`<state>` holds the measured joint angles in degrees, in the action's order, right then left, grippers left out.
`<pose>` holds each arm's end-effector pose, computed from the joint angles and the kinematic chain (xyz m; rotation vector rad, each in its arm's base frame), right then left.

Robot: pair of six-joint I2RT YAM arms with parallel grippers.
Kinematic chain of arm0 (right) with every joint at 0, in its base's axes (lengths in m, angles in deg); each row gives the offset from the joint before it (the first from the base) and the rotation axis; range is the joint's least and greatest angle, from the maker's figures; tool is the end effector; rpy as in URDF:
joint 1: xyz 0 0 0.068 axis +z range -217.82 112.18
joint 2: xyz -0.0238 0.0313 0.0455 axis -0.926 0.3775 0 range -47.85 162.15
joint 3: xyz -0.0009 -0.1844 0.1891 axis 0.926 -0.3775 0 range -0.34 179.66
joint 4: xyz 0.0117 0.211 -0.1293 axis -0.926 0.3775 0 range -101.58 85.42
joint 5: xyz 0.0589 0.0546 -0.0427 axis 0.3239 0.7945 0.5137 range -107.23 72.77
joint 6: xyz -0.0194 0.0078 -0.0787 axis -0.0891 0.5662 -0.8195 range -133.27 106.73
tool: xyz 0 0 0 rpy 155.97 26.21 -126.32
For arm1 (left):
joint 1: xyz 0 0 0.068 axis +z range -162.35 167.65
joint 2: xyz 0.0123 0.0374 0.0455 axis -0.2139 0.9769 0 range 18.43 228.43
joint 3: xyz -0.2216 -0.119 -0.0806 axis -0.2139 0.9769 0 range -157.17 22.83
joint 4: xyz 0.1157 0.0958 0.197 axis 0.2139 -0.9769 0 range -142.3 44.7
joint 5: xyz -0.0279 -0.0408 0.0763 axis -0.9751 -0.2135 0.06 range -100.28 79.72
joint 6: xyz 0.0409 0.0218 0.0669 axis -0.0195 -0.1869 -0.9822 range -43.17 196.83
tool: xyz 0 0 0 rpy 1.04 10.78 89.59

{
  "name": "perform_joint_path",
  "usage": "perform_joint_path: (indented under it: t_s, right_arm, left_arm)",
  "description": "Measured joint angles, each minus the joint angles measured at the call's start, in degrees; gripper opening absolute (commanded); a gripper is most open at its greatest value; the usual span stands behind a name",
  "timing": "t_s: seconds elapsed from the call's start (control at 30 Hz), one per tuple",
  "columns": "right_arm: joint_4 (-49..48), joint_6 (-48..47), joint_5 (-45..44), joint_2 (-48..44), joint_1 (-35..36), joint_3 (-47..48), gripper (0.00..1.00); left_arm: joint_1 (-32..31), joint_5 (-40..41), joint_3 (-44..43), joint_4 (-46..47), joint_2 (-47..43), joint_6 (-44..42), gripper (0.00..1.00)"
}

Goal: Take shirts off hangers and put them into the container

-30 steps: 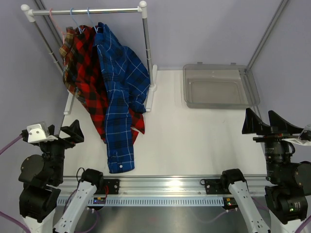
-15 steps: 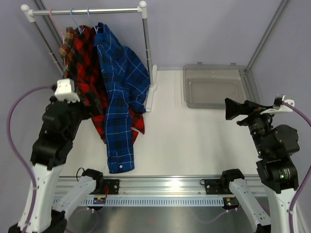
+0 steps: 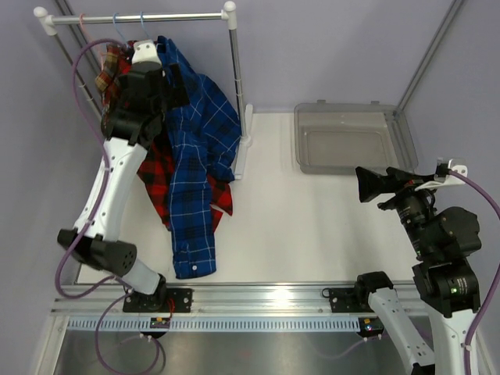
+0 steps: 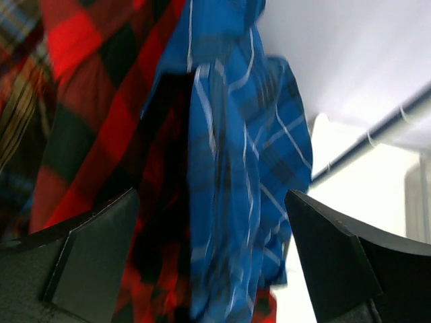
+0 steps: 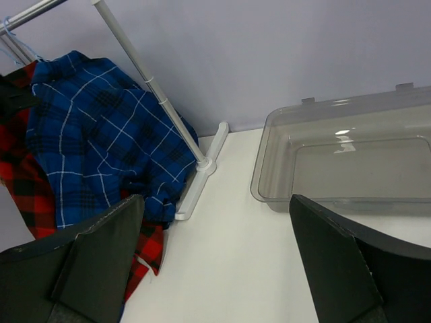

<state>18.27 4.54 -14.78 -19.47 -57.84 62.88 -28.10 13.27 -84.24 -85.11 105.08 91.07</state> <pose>0.0925 0.0193 0.4282 0.0672 1.4966 0.4236 0.3261 -0.0627 0.4586 -0.2500 1.8635 0.0337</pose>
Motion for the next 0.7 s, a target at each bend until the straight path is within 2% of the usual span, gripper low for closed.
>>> perform_joint_path:
  t_s: [0.13, 0.27, 0.33, 0.7]
  right_arm:
    - [-0.1, 0.0, 1.7, -2.7, 0.1, -1.3, 1.0]
    - [-0.2, -0.1, 1.8, -5.7, 0.1, -2.6, 0.99]
    - [-0.6, -0.2, 1.8, -7.1, 0.1, -3.3, 0.99]
    - [-1.8, -1.0, 1.7, -10.2, 0.6, -5.4, 0.99]
  left_arm:
    - [0.0, 3.5, -6.0, 0.9, 7.2, -0.5, 0.89]
    - [0.4, 4.9, -7.8, 1.0, 11.1, -0.9, 0.72]
    - [0.6, 5.3, -8.0, 0.9, 12.6, -1.1, 0.67]
    - [0.9, 4.3, -8.0, 0.9, 14.6, -2.4, 0.12]
